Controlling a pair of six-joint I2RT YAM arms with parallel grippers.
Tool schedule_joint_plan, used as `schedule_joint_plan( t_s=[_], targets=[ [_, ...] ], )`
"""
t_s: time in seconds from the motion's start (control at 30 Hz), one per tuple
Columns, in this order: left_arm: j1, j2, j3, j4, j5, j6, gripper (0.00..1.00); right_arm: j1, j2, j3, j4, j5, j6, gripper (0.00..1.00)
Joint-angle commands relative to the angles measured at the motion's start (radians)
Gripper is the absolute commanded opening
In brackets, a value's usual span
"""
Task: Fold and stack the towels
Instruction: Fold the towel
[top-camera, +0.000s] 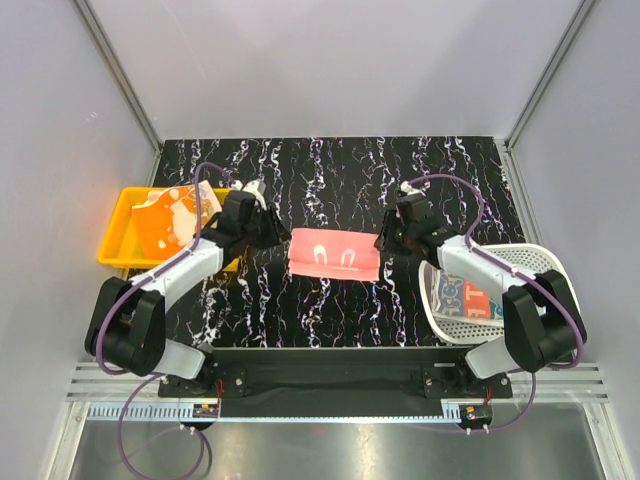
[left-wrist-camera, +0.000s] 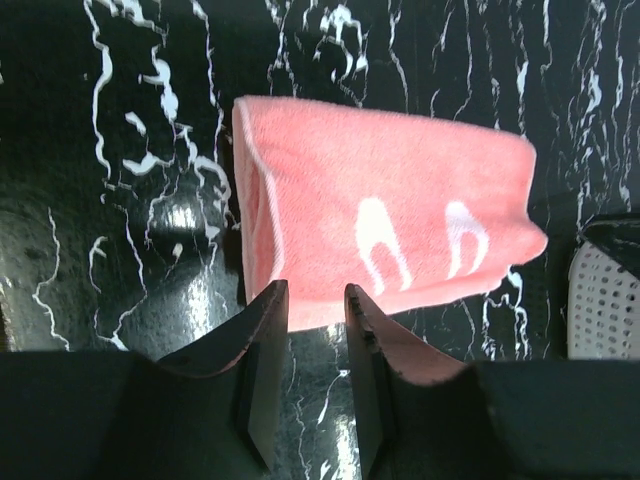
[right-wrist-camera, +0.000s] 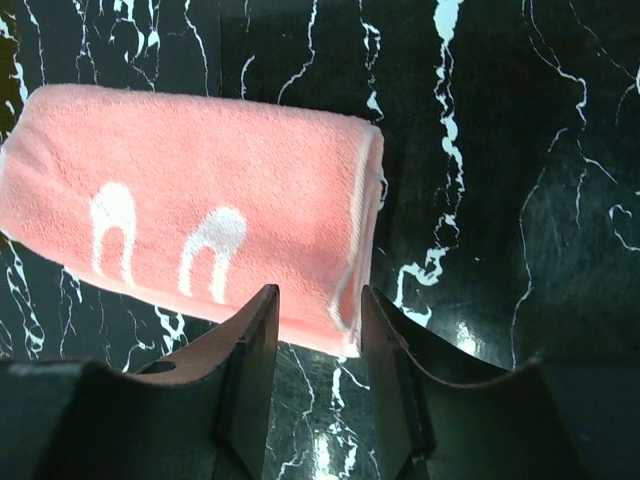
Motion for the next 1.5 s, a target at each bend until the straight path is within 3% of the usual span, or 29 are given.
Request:
schedule_joint_plan(
  t_s=[0.0, 0.17, 0.37, 0.67, 0.97, 1.17, 1.27, 1.33, 1.47],
  targets=[
    [-0.012, 0.064, 0.108, -0.030, -0.058, 0.011, 0.34, 0.037, 0.064, 0.072, -0.035, 0.073, 0.026, 0.46],
    [-0.051, 0.161, 0.156, -0.090, -0.129, 0.010, 0.34, 0.069, 0.138, 0.092, -0.066, 0.098, 0.041, 0.44],
    [-0.078, 0.174, 0.078, -0.084, -0.163, 0.010, 0.31, 0.083, 0.105, 0.020, -0.052, 0.104, 0.064, 0.34],
    [-0.081, 0.159, 0.001, -0.056, -0.167, 0.007, 0.10, 0.098, 0.078, -0.038, -0.026, 0.078, 0.078, 0.20],
    [-0.086, 0.121, 0.001, -0.081, -0.161, 0.001, 0.00, 0.105, 0.055, -0.046, -0.034, 0.086, 0.079, 0.13],
    [-0.085, 0.040, 0.045, -0.183, -0.196, -0.022, 0.09, 0.105, 0.039, -0.046, -0.045, 0.087, 0.073, 0.10],
    [-0.086, 0.004, 0.068, -0.201, -0.193, -0.029, 0.23, 0.103, 0.031, -0.060, -0.040, 0.087, 0.078, 0.08],
    [-0.091, 0.001, 0.081, -0.185, -0.175, -0.030, 0.39, 0.105, 0.026, -0.069, -0.034, 0.090, 0.081, 0.08],
    [-0.123, 0.061, 0.124, -0.170, -0.179, -0.022, 0.50, 0.106, 0.026, -0.073, -0.028, 0.086, 0.083, 0.07]
  ],
)
